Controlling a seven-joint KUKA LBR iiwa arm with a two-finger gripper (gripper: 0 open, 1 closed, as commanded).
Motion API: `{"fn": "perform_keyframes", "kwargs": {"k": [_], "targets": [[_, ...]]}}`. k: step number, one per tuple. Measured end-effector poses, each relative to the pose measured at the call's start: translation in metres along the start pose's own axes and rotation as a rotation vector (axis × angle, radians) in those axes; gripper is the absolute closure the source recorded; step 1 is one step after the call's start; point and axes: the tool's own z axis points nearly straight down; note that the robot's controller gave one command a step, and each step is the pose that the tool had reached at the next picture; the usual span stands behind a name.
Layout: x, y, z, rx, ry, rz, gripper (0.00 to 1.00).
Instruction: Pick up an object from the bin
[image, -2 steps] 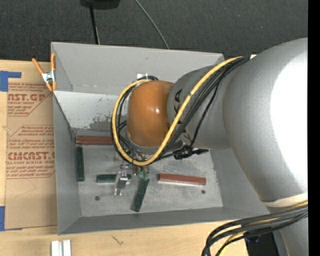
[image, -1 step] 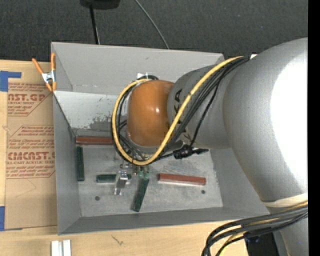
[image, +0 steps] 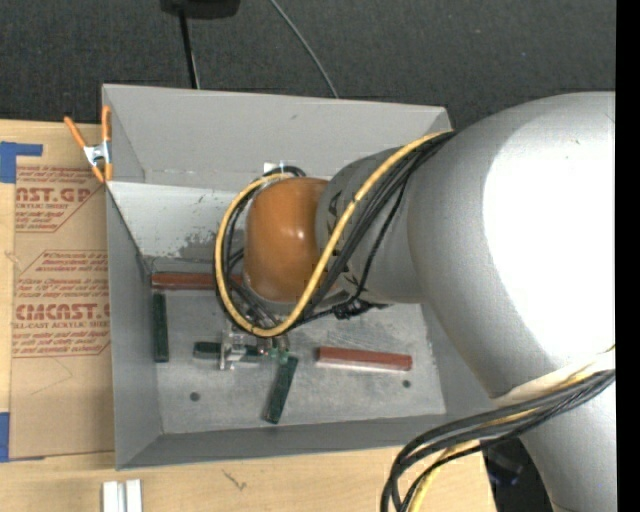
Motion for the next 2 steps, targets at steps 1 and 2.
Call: {"fn": "perform_keyframes", "kwargs": {"k": [1, 2], "targets": [[0.0, 0.0, 0.0, 0.0, 0.0, 0.0, 1.0], [-0.013, 0.001, -0.196, 0.006, 0.015, -0.056, 1.0]]}}
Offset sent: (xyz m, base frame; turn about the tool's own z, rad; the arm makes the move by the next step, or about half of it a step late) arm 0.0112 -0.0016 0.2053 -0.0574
